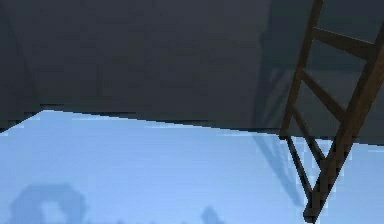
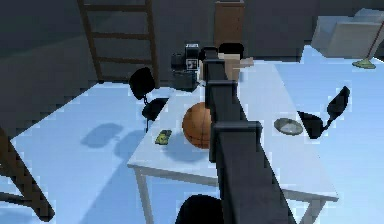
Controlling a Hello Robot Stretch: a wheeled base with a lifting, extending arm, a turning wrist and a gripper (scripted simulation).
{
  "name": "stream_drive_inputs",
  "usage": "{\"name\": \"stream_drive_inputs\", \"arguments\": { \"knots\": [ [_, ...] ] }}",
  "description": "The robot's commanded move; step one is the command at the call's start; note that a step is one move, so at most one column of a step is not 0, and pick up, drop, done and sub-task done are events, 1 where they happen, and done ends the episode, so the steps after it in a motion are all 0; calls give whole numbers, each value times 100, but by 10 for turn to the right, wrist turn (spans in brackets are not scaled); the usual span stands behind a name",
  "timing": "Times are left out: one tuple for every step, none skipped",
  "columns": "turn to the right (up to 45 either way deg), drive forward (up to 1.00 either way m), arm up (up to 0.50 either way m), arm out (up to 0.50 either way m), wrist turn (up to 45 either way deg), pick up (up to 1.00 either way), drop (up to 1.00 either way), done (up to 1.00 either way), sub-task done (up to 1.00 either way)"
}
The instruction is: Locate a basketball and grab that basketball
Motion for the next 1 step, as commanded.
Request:
{"name": "stream_drive_inputs", "arguments": {
  "knots": [
    [0,0,-24,0,0,0,0,0,0]
  ]
}}
